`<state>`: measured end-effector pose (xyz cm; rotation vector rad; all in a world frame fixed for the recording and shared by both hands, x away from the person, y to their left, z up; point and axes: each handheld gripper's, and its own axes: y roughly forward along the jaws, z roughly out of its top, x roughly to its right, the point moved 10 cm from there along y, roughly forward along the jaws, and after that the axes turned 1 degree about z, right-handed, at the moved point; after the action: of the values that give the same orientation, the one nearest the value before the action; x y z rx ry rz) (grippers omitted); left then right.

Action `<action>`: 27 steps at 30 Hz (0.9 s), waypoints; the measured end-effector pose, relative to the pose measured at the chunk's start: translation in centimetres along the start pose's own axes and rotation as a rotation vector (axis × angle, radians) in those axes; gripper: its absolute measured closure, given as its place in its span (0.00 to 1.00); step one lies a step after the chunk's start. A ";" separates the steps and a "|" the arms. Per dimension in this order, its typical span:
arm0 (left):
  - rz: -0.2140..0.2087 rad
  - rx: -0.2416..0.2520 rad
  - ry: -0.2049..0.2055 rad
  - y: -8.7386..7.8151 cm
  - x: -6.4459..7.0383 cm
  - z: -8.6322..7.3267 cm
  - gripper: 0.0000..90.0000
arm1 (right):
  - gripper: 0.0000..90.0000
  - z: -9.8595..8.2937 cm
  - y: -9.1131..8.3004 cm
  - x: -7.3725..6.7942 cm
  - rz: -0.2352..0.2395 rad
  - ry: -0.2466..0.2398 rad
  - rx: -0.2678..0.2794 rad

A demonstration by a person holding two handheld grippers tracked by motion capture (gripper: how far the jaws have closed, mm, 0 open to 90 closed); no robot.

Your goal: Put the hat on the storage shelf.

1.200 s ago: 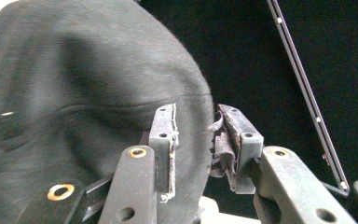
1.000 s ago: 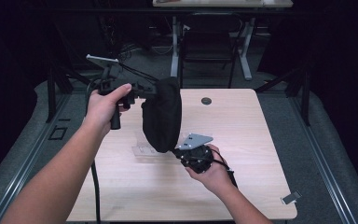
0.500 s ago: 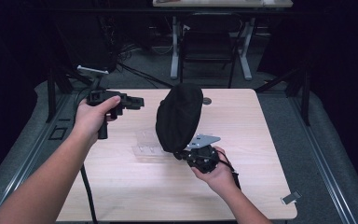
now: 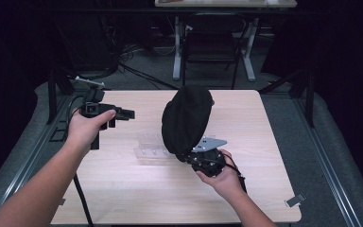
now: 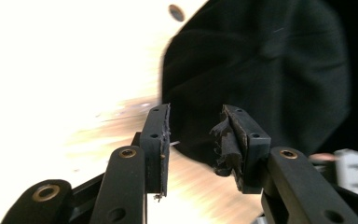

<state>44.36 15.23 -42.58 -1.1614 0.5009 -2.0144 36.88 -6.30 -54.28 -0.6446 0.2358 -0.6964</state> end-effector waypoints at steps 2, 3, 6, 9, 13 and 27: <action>0.036 -0.003 0.023 0.1 -0.6 -0.4 0.67 | 0.82 0.0 -0.2 0.0 -0.001 0.004 0.005; 0.053 -0.001 0.041 0.1 -1.0 -0.6 0.67 | 0.81 -0.1 -0.3 0.1 -0.001 0.007 0.008; 0.094 0.001 0.074 0.2 -1.9 -1.3 0.63 | 0.74 -0.5 -1.0 0.4 -0.012 0.002 0.004; 0.138 -0.007 0.111 0.4 -2.9 -2.0 0.62 | 0.72 -0.8 -1.3 0.5 -0.023 -0.001 0.007; 0.186 -0.017 0.152 0.8 -4.4 -3.5 0.62 | 0.69 -2.2 -1.9 0.8 -0.037 -0.006 -0.018; 0.256 0.032 0.230 1.3 -8.3 -7.1 0.60 | 0.58 -6.1 -3.9 2.9 -0.121 -0.013 -0.024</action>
<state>41.43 20.50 -51.75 -0.8040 0.6924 -1.9314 34.54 -13.30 -56.62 -0.6904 0.1950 -0.8063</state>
